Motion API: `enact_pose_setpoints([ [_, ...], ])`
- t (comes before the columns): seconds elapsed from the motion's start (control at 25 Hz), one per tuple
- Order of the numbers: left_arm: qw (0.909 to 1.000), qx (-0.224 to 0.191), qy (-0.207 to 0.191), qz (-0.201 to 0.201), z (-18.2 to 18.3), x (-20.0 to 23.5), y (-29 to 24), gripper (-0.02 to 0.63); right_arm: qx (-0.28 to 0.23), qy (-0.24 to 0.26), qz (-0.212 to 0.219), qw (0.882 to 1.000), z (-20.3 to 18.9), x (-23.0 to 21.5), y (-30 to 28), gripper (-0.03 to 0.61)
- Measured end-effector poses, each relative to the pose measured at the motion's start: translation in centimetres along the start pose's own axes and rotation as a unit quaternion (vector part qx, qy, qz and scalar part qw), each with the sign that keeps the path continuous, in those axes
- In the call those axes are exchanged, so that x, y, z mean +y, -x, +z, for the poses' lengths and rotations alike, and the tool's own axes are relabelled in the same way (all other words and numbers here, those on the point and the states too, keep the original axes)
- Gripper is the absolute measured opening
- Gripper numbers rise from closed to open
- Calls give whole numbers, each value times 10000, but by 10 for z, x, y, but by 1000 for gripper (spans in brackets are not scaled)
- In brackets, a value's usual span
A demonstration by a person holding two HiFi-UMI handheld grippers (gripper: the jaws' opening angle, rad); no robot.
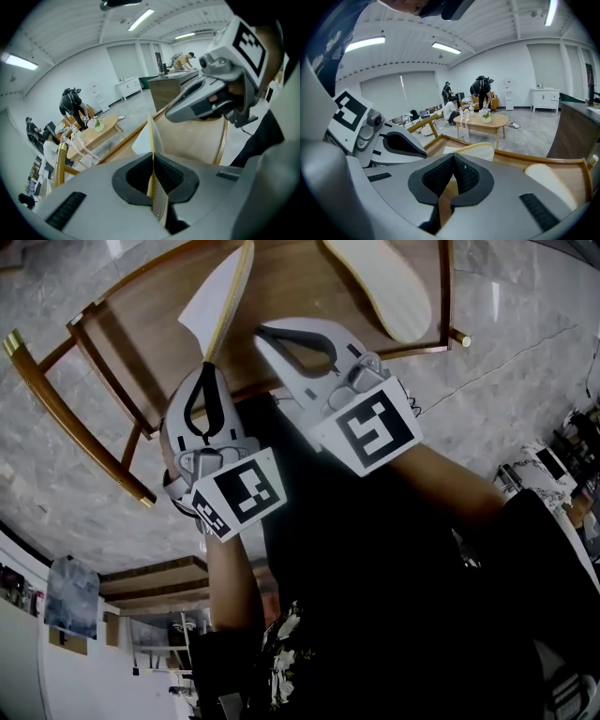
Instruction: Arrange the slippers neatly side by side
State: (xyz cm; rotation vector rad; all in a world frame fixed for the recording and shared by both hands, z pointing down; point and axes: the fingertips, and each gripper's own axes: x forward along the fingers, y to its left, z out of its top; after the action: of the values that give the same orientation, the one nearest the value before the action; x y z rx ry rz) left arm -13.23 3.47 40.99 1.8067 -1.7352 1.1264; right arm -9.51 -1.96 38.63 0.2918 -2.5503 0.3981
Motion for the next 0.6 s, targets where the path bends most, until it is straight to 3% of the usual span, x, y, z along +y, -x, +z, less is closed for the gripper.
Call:
enact_pose_setpoints([
  [0.16, 9998, 40, -184, -1, -1, -5, 0, 11, -89, 195, -71, 9997, 5, -6, -9, -2],
  [0.36, 9991, 91, -405, 22, -3, -9, -1, 11, -256, -107, 69, 9996, 14, -10, -24, 6],
  [0.48, 9991, 112, -410, 23, -5, -9, -2, 11, -307, -165, -180, 9992, 17, -20, -30, 112],
  [0.6, 9987, 122, -488, 20, -6, -11, -1, 11, -341, -229, -346, 9986, 18, -28, -35, 115],
])
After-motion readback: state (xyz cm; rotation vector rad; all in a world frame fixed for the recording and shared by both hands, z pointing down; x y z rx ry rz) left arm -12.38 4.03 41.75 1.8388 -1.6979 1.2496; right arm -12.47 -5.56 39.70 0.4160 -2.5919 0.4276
